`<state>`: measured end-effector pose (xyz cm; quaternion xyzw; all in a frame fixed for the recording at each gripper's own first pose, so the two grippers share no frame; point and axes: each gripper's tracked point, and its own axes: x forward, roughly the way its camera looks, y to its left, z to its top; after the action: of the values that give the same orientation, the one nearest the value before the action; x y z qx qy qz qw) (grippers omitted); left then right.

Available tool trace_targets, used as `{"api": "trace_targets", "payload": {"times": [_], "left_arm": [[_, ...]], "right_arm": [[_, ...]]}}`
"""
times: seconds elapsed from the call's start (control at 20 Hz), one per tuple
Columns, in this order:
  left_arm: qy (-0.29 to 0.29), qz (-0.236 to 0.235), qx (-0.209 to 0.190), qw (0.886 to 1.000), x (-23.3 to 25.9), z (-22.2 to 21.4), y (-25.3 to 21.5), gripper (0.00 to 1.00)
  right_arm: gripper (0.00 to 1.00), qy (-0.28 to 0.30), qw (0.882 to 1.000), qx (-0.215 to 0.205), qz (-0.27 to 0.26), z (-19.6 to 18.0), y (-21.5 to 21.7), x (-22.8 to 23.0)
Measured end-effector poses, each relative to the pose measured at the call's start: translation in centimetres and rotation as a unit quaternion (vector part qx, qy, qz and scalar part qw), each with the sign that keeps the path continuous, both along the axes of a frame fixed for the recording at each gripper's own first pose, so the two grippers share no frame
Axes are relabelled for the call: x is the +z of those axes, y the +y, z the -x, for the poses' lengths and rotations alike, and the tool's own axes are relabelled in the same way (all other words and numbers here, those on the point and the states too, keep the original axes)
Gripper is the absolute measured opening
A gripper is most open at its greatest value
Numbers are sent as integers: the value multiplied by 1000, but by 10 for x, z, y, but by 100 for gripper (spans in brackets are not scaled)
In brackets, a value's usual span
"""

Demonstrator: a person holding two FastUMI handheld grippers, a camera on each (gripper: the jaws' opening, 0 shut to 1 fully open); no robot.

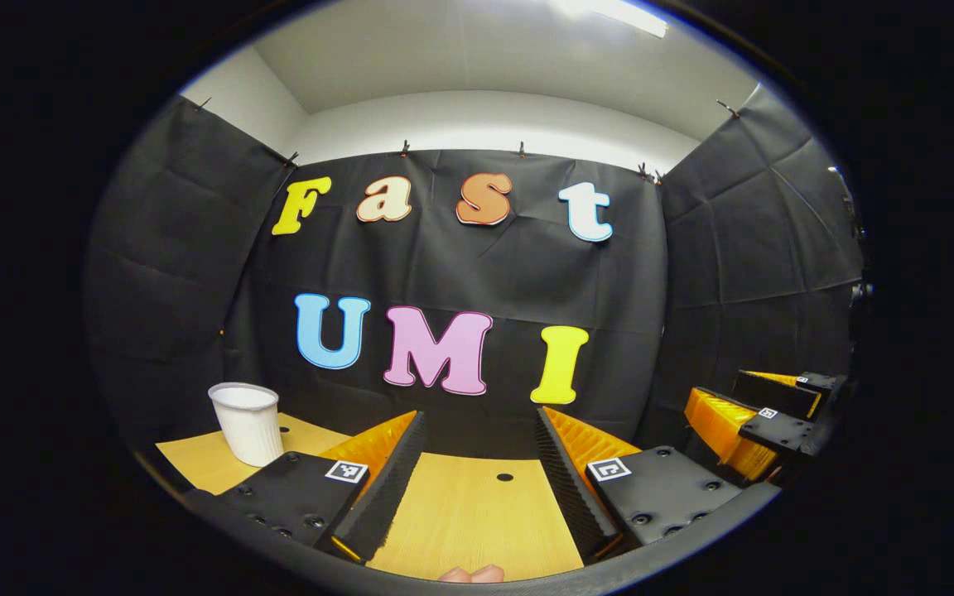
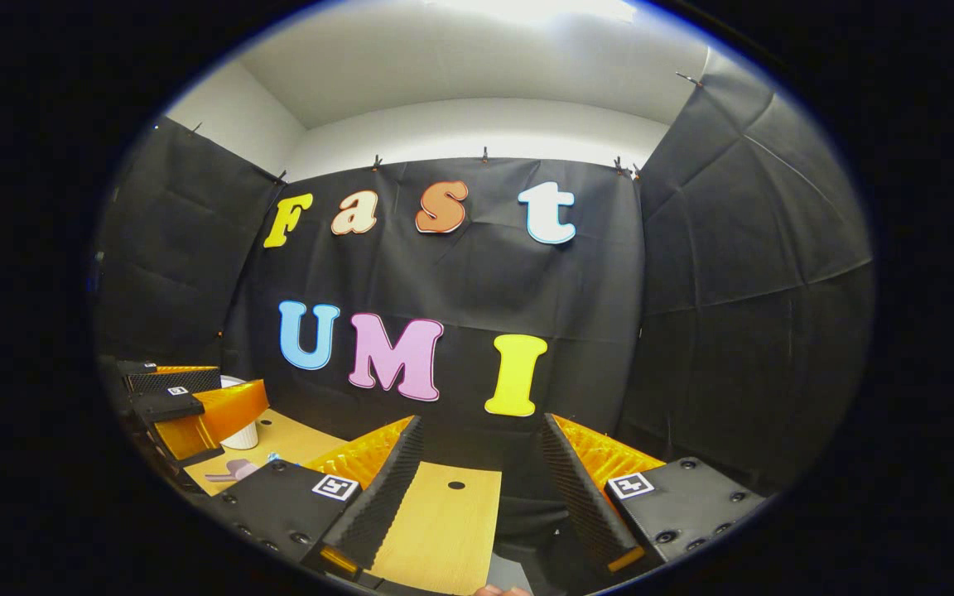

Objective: Pick up the small broom and dustpan from the desktop, sweep the trash into the dustpan with the broom, and then empty the trash into the garbage bin.

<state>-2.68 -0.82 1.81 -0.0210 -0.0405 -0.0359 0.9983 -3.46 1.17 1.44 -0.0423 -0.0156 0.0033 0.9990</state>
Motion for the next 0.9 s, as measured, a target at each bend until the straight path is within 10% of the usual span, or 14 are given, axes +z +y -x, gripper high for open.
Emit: {"api": "trace_targets", "payload": {"times": [0.9], "left_arm": [[-17,-2,-2,1000,3,-1,23,79]], "right_arm": [[93,3,1000,19,2,-17,28,-6]]}}
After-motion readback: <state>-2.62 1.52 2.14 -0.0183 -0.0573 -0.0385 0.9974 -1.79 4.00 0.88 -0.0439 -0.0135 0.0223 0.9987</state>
